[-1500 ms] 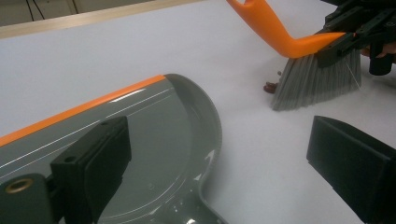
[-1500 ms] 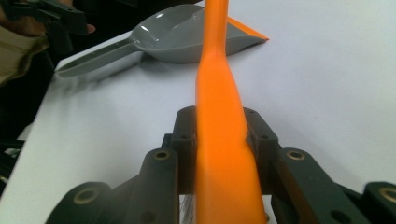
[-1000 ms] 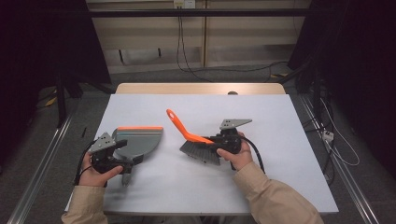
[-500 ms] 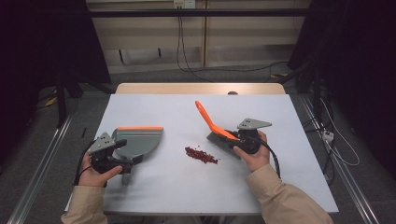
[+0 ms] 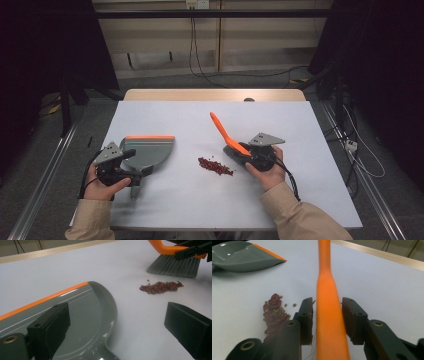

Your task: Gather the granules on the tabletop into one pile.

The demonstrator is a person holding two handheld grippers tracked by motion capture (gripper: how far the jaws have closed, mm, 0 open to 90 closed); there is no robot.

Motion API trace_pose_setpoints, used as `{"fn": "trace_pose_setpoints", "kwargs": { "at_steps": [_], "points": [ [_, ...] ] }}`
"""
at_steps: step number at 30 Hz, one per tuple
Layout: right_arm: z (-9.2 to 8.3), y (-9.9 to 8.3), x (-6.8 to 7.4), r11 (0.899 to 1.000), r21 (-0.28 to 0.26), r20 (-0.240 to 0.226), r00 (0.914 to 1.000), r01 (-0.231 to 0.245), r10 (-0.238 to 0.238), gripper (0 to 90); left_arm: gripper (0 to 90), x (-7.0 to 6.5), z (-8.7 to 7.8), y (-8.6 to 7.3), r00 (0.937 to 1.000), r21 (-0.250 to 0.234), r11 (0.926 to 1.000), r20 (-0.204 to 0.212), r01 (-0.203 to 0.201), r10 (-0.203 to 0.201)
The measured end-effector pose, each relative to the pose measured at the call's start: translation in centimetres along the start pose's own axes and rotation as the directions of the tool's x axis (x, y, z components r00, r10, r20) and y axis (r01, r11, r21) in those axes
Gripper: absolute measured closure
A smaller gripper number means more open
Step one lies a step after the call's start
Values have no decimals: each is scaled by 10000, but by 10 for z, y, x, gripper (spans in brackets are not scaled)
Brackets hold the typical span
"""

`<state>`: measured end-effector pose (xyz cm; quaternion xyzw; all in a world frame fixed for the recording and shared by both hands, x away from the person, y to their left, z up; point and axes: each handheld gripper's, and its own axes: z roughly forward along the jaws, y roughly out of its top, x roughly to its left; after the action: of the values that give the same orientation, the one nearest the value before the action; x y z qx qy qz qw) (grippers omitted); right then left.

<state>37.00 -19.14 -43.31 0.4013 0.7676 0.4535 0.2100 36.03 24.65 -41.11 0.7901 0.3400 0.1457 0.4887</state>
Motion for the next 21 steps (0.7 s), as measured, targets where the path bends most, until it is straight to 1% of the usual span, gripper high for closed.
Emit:
{"fn": "trace_pose_setpoints", "kwargs": {
  "at_steps": [2, 3, 6, 8, 10, 13, 16, 17, 18, 20, 21],
  "points": [
    [-3, 2, 1, 10000, 22, 149, 9999, 9, -10, 631, 65, -1, 0, 0, 10000, -14, 10000, 22, 25, -25],
    [-4, 3, 2, 9999, 135, 295, 9996, -24, 20, 633, 64, -1, 0, 1, 10000, 25, 10000, 13, -16, 16],
    [-9, 4, 5, 9997, 162, 591, 9981, -170, 160, 662, 65, -1, 0, 1, 10000, 7, 10000, 53, -46, 46],
    [-12, 4, 7, 9989, 262, 654, 9972, -381, 364, 689, 64, -2, 1, 1, 9999, 13, 10000, 90, -55, 55],
    [-13, 2, 10, 9979, 394, 871, 9950, -518, 483, 706, 64, -3, 1, 2, 9999, -51, 10000, 160, -36, 37],
    [-15, 1, 16, 9973, 513, 1432, 9887, -521, 442, 712, 64, -3, 1, 3, 9998, -86, 10000, 191, -39, 41],
    [-16, 2, 21, 9938, 658, 1738, 9818, -892, 767, 714, 65, -3, -1, 4, 9997, -184, 9998, 224, -40, 44],
    [-17, 2, 23, 9916, 603, 1934, 9759, -1146, 1010, 715, 64, -3, -1, 5, 9996, -216, 9998, 261, -53, 58],
    [-17, 1, 25, 9914, 498, 2091, 9719, -1212, 1083, 716, 65, -3, -1, 5, 9996, -231, 9997, 255, -75, 81],
    [-15, -1, 32, 9899, 245, 2183, 9670, -1398, 1312, 716, 66, -4, -2, 6, 9996, -284, 9996, 268, -69, 77],
    [-14, -2, 37, 9903, 150, 2285, 9646, -1383, 1313, 716, 66, -4, -2, 6, 9996, -280, 9996, 265, -103, 110]
  ]
}}
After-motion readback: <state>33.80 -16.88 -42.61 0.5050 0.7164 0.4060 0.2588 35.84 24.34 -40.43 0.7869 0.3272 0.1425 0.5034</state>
